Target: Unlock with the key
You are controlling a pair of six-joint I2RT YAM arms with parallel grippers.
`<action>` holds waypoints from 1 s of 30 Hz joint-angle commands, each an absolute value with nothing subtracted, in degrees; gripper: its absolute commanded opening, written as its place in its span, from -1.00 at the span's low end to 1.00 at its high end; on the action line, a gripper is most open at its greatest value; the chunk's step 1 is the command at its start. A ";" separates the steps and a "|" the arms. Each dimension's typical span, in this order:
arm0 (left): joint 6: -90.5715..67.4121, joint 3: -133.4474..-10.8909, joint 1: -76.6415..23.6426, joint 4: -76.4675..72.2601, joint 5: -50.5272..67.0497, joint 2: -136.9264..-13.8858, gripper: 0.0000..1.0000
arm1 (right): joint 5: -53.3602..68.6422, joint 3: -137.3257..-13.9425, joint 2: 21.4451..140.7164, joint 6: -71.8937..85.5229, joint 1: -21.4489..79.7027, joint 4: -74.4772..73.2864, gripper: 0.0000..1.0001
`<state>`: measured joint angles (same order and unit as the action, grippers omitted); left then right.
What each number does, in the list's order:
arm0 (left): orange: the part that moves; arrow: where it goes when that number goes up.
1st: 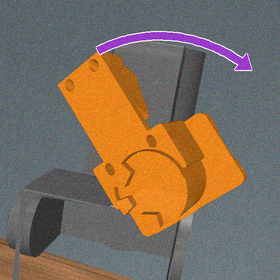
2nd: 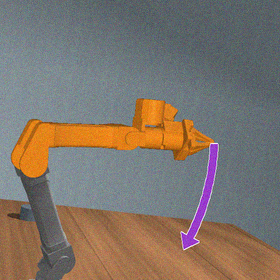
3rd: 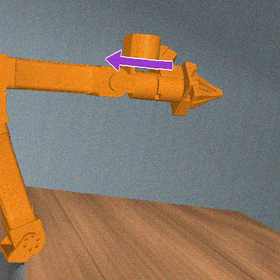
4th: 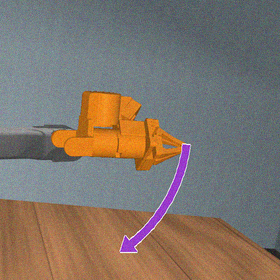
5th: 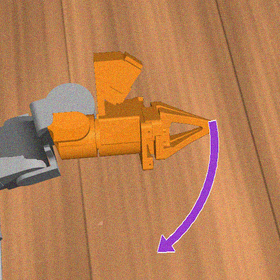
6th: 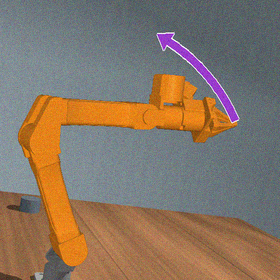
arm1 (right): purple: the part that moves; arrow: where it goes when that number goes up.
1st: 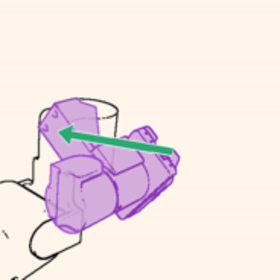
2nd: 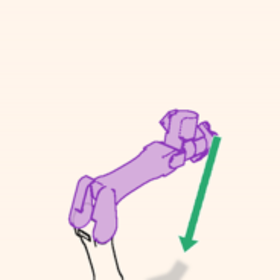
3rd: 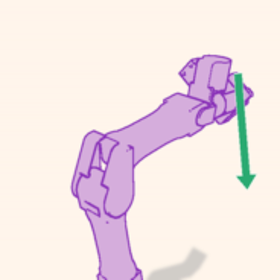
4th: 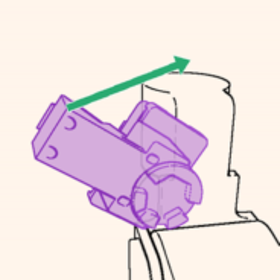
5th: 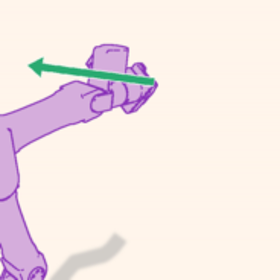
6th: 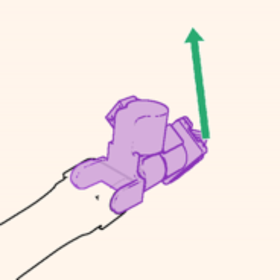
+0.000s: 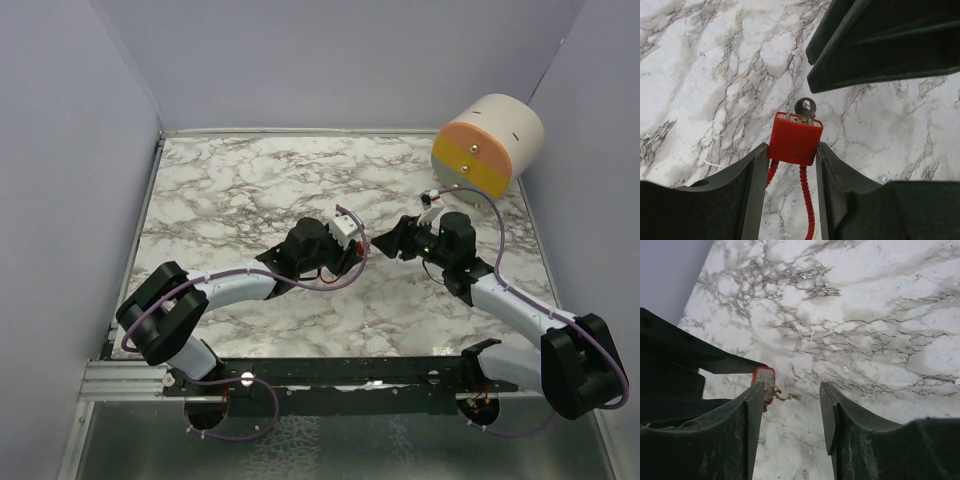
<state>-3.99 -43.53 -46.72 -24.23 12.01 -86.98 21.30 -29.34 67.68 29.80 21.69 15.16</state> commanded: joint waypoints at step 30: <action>-8.20 -43.42 -51.94 -33.54 4.43 -86.15 -1.00 | 29.43 -27.06 67.61 35.60 21.75 26.63 -0.42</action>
